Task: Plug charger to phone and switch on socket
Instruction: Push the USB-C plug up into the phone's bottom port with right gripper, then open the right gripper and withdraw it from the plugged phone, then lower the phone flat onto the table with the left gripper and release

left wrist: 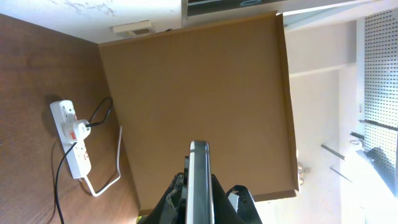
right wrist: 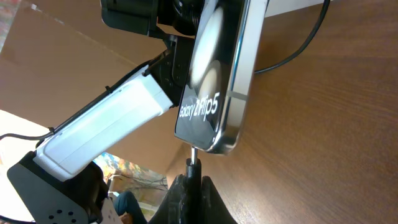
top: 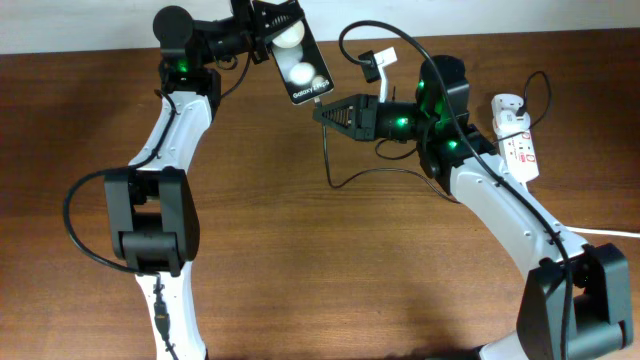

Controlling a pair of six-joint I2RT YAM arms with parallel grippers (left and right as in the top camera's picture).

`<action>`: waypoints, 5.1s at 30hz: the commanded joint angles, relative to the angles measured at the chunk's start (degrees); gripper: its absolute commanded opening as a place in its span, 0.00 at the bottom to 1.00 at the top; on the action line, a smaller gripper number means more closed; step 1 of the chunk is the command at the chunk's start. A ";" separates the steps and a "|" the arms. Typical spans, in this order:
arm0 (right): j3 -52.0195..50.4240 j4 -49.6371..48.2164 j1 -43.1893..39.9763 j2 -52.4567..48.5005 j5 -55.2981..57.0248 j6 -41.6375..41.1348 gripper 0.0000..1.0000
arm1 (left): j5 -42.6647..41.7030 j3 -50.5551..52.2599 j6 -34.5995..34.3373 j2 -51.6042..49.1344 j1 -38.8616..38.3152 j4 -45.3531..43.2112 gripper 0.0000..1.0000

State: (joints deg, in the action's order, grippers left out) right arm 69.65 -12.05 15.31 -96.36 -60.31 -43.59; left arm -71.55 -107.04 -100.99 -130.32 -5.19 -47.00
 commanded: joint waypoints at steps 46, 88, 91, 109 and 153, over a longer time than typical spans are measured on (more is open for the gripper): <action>0.79 -3.34 1.11 0.42 10.05 -3.89 0.04 | -16.52 -0.79 6.43 0.79 -3.67 -3.98 0.00; 0.83 25.55 -2.36 0.83 22.01 10.19 0.99 | -18.08 -0.79 6.56 0.79 10.34 -3.91 0.00; 1.55 29.59 -8.72 4.13 24.28 12.59 0.99 | -18.14 -0.79 6.88 0.79 9.35 -3.93 0.00; 15.93 54.80 -10.47 5.79 38.51 24.74 0.99 | -4.76 -0.79 4.85 -7.89 0.42 0.81 0.00; 15.93 56.24 -10.47 5.79 39.60 25.38 0.99 | 19.06 -0.35 77.88 -9.62 -10.32 75.10 0.00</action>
State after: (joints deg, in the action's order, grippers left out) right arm 84.44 44.21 4.95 -91.88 -21.43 -19.00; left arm -52.84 -107.68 -22.57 -139.22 -15.00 28.08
